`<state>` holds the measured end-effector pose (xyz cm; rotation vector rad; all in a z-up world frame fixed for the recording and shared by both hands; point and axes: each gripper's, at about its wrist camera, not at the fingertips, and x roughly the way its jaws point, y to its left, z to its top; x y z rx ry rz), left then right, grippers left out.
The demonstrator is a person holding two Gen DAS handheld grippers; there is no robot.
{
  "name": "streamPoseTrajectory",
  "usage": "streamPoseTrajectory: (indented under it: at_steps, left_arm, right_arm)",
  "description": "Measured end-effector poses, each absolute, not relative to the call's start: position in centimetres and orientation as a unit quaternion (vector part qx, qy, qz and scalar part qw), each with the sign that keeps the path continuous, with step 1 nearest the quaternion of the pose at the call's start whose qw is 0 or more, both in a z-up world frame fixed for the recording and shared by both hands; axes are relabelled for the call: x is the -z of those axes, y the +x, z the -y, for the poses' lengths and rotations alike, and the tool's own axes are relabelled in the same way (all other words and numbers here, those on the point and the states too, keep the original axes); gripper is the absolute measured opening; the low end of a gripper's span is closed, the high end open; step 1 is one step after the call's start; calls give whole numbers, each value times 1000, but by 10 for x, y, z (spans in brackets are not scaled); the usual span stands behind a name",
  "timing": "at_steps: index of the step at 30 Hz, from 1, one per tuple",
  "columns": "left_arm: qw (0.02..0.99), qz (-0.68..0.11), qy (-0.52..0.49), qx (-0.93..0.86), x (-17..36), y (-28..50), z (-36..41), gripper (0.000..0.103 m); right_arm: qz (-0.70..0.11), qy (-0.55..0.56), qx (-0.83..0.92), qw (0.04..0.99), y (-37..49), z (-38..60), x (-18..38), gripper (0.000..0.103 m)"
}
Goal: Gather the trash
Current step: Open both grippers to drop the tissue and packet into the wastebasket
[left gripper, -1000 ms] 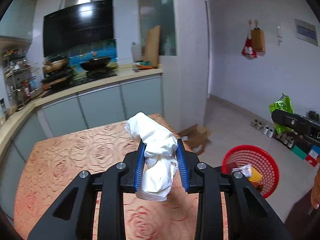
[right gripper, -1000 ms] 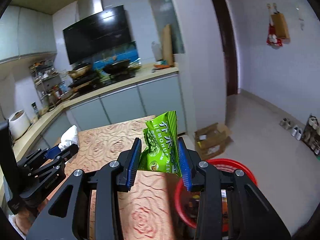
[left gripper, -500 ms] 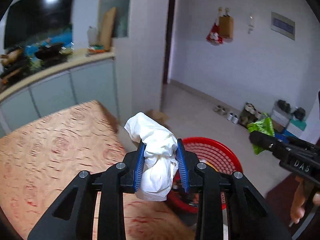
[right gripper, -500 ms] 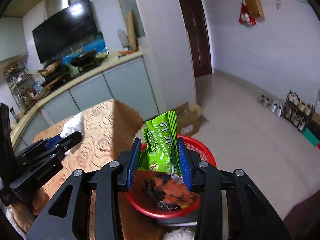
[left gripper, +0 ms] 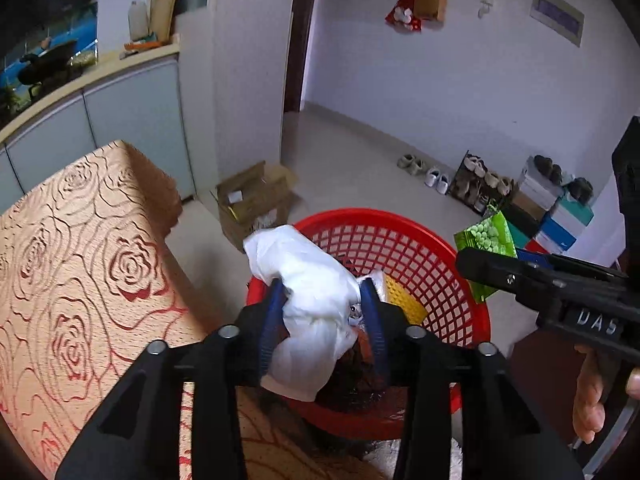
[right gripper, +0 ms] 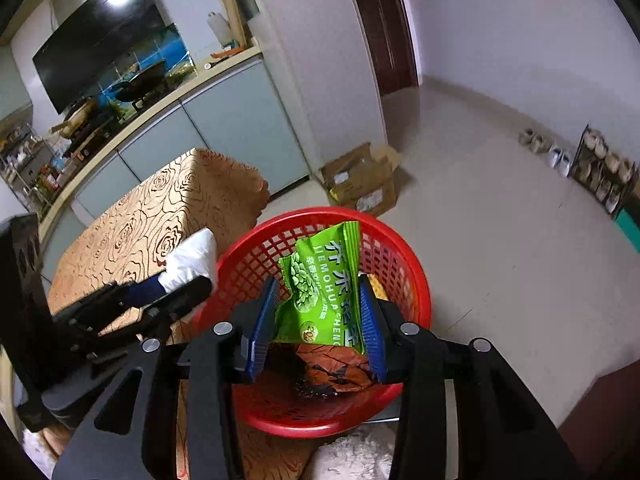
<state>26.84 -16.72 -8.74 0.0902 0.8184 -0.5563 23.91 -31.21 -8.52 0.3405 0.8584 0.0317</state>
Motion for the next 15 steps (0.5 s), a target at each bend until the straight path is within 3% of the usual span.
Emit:
streamPoseTrajectory:
  at_steps: [5,15]
  left_arm:
    - [878,-391,51,271,94,266,169,63]
    - [894,-372,51,245,79,260,148,73]
  right_arm:
    - [-439,202,-43,875,251,314,96,57]
    - [-413,207,-32,886,240,317,81,65]
